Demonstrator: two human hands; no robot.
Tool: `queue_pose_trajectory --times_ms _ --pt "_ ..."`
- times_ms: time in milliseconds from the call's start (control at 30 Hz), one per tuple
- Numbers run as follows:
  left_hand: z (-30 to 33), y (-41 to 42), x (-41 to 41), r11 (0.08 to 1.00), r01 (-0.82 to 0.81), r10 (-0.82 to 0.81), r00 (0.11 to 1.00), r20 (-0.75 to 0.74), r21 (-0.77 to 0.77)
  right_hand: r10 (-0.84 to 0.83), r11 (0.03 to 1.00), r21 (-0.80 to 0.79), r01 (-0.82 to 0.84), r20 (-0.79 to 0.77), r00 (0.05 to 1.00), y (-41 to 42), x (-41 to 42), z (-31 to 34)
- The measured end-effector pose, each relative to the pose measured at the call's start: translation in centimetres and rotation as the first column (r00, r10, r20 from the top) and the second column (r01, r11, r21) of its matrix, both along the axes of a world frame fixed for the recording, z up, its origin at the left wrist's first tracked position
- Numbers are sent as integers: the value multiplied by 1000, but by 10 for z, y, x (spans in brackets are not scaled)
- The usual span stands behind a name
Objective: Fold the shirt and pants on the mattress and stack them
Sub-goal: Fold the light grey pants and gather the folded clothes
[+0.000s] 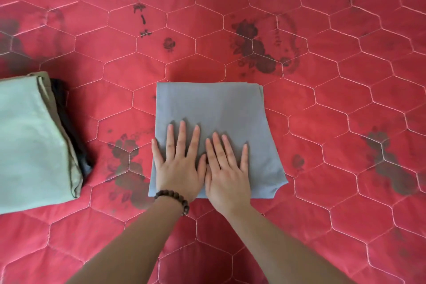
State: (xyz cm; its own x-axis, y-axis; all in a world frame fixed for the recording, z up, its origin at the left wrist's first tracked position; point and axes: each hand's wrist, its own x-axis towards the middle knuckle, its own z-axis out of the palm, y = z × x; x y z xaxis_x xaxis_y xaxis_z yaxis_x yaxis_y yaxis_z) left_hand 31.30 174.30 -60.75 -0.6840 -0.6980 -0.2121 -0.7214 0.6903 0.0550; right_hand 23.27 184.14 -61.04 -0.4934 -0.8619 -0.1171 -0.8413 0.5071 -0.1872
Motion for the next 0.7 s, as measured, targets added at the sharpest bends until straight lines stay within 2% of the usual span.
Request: queue_pose_trajectory --times_ms 133,233,333,500,600,700 --pt "1 -3 1 999 -33 35 998 -54 40 -22 999 43 21 38 999 -1 -6 -2" --pt "8 -8 2 975 -178 200 965 -170 133 -91 994 57 89 30 995 9 -19 1" --pt "12 -15 -1 920 -295 347 919 -187 257 -219 975 58 216 45 975 20 -43 3" --pt "23 -20 -8 896 -364 401 909 -112 256 -364 927 -2 374 226 904 13 -66 19" --pt "31 -30 -6 819 -399 477 873 -103 413 -411 890 -51 453 338 846 8 -69 28" --pt "42 -45 0 764 -341 472 874 -113 548 -462 864 44 501 463 756 1 -74 38"
